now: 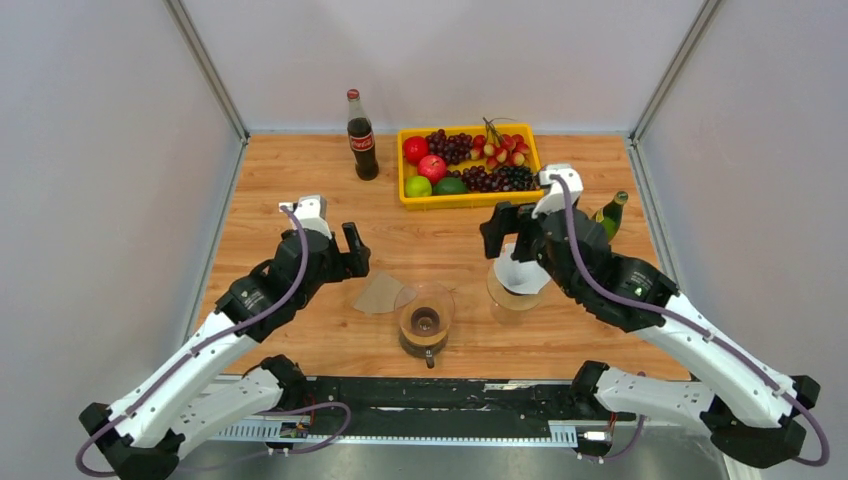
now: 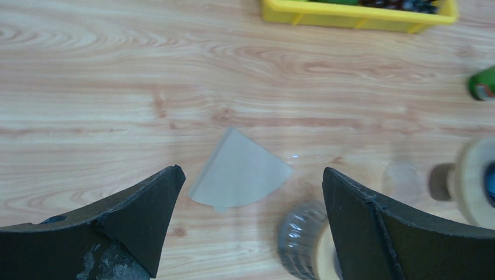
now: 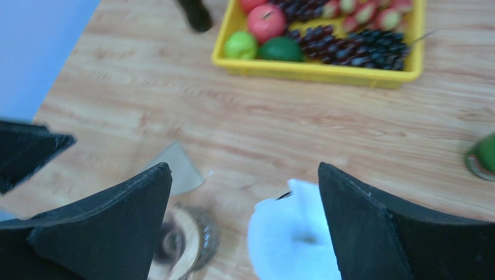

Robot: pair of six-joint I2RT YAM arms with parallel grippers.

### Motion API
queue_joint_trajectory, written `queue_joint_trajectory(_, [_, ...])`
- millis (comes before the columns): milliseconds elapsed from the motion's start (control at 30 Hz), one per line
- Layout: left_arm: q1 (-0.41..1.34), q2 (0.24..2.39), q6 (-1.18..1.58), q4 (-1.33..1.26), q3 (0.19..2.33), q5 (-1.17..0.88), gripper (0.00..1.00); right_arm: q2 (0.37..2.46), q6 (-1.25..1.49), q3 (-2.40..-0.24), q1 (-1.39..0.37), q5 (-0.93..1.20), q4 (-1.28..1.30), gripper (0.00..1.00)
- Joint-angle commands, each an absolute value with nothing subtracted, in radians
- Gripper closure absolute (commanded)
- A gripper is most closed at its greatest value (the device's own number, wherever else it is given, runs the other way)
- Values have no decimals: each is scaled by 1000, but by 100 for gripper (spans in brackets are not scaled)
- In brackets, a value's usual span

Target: Place the coffee filter in the dripper

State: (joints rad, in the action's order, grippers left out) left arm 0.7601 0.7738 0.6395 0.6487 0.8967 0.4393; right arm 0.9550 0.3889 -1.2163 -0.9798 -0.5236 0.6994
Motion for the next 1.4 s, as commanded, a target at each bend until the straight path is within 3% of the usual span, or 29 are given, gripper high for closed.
queue_joint_trajectory(0, [615, 850, 620, 562, 825, 291, 0, 934, 391, -1211, -790, -499, 695, 0])
queue_joint_trajectory(167, [563, 996, 553, 488, 771, 197, 0, 972, 386, -1186, -507, -326, 697, 0])
queue_joint_trajectory(433, [539, 1216, 500, 423, 754, 75, 0, 1020, 352, -1153, -316, -236, 697, 0])
queue_joint_trajectory(1100, [540, 1516, 510, 348, 778, 23, 14, 998, 320, -1088, -292, -184, 658, 0])
queue_joint_trajectory(1367, [603, 1541, 536, 425, 794, 148, 19, 984, 313, -1079, -292, -187, 652, 0])
